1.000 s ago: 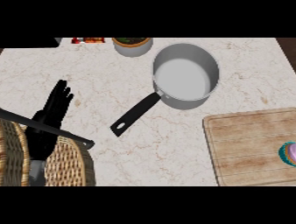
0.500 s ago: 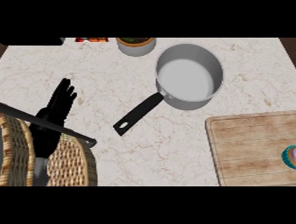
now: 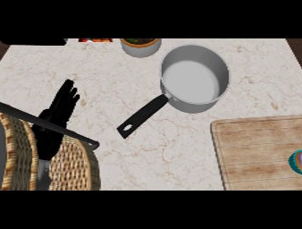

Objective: Pick the cupcake from the cutting board and place it in the pot

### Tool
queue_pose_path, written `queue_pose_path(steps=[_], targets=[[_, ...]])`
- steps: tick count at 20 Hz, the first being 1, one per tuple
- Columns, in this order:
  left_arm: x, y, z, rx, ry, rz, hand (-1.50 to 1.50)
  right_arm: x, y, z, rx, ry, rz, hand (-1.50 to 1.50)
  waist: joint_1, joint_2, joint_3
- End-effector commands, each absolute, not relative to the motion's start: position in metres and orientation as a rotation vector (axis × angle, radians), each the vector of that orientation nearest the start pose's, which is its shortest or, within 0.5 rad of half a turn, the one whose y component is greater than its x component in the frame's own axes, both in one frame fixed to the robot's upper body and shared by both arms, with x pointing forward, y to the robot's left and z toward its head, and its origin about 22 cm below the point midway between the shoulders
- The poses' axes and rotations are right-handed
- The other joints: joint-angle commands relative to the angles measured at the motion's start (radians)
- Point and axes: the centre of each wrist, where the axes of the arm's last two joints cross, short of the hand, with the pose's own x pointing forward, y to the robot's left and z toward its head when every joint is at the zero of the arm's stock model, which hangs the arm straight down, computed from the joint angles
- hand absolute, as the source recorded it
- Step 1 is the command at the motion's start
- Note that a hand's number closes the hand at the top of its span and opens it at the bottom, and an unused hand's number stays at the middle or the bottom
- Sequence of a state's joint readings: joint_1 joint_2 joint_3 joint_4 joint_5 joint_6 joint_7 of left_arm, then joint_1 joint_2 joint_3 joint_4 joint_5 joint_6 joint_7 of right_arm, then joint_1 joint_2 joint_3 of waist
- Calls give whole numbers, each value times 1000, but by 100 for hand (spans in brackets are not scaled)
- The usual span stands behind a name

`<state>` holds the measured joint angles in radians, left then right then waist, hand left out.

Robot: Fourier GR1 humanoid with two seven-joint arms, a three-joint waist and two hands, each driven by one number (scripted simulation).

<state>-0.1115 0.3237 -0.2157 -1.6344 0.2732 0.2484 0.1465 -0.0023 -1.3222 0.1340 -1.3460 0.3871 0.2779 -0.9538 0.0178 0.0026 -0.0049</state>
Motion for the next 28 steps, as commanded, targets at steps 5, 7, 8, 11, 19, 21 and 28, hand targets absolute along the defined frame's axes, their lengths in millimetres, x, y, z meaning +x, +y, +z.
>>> queue_pose_path(steps=[5, 7, 8, 11, 19, 21, 28], targets=[[251, 230, 69, 8, -1476, -15, 0, 236, -478, 151, -198, -1385, 1770, -150, -10, -4, 5], [264, 226, 67, 17, -1478, -21, 0, 245, -479, 160, -190, -1426, 1772, -150, -12, -2, 5], [258, 235, 62, 21, -1489, -33, 0, 237, -478, 152, -176, -1427, 1772, -150, -18, -3, 5], [251, 221, 60, 15, -1483, 1, 0, 231, -473, 155, -158, -1425, 1768, -150, -24, -5, 5], [262, 243, 67, 12, -1471, -4, 0, 231, -458, 133, -257, -1325, 1774, -150, -22, -4, 5], [260, 225, 53, 16, -1470, -10, 0, 230, -457, 135, -300, -1280, 1796, -150, -24, -4, 5], [264, 253, 57, 20, -1478, -11, 0, 245, -428, 106, -324, -1283, 1814, -150, -17, -3, 5]])
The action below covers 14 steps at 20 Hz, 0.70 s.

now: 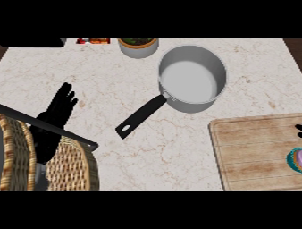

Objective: Pick the cupcake from the cutting board and place it in the pot

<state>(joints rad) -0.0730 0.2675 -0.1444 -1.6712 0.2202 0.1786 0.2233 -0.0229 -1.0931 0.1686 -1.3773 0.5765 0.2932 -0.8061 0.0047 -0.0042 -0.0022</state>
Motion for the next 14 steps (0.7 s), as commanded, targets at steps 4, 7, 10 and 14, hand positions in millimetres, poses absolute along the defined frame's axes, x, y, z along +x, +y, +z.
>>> queue_pose_path(steps=[4, 7, 10, 14], targets=[[265, 242, 80, 4, -1467, -18, 0, 232, -434, 89, -351, -1220, 1887, -150, -6, 4, 3], [252, 225, 69, -5, -1472, -17, 0, 235, -419, 85, -389, -1168, 1881, -150, -7, 3, 2], [264, 227, 63, 26, -1483, -9, 0, 251, -420, 77, -426, -1134, 1909, -150, -3, 5, 2], [272, 230, 71, 12, -1464, -2, 0, 259, -415, 68, -410, -1146, 1909, -150, -2, 5, 2]])
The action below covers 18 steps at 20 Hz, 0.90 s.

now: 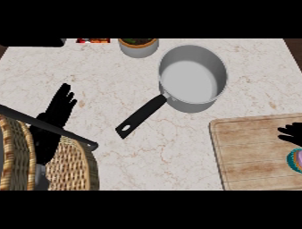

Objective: Pick the cupcake from the cutting board and place it in the pot

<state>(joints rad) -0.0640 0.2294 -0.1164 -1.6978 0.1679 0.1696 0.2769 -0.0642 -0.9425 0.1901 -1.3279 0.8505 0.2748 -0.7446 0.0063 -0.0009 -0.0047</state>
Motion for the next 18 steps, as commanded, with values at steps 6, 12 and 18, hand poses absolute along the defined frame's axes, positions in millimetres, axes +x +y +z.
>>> queue_pose_path(steps=[6, 12, 18], targets=[[252, 242, 56, 25, -1486, -8, 0, 243, -433, 54, -280, -1207, 1913, 150, -6, 1, 5], [257, 224, 54, 24, -1459, -19, 0, 255, -422, 43, -271, -1309, 1927, 150, -5, 1, 5], [246, 256, 51, 74, -1457, 27, 0, 231, -413, 3, -515, -1075, 1374, 150, -76, -17, -3]])
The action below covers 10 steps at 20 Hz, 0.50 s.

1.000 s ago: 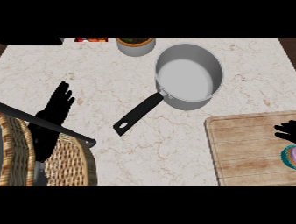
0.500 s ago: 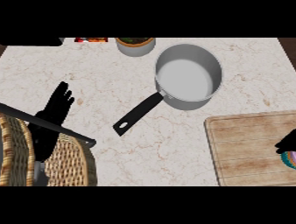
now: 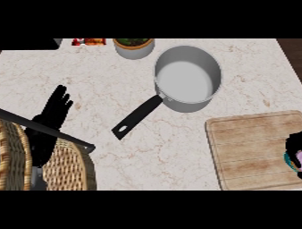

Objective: Pick the cupcake from the cutting board and place it in the pot

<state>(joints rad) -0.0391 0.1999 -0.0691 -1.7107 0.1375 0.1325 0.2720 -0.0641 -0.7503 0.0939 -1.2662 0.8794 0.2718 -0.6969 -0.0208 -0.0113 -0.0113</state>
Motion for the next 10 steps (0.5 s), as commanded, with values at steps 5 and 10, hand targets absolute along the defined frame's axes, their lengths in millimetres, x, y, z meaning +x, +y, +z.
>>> queue_pose_path(steps=[5, 10], targets=[[232, 271, 47, 143, -1464, 67, 0, 200, -422, -32, -663, -905, 984, 150, -170, -16, -2], [215, 280, 43, 185, -1458, 96, 0, 191, -401, -48, -827, -799, 686, 150, -187, -25, -8]])
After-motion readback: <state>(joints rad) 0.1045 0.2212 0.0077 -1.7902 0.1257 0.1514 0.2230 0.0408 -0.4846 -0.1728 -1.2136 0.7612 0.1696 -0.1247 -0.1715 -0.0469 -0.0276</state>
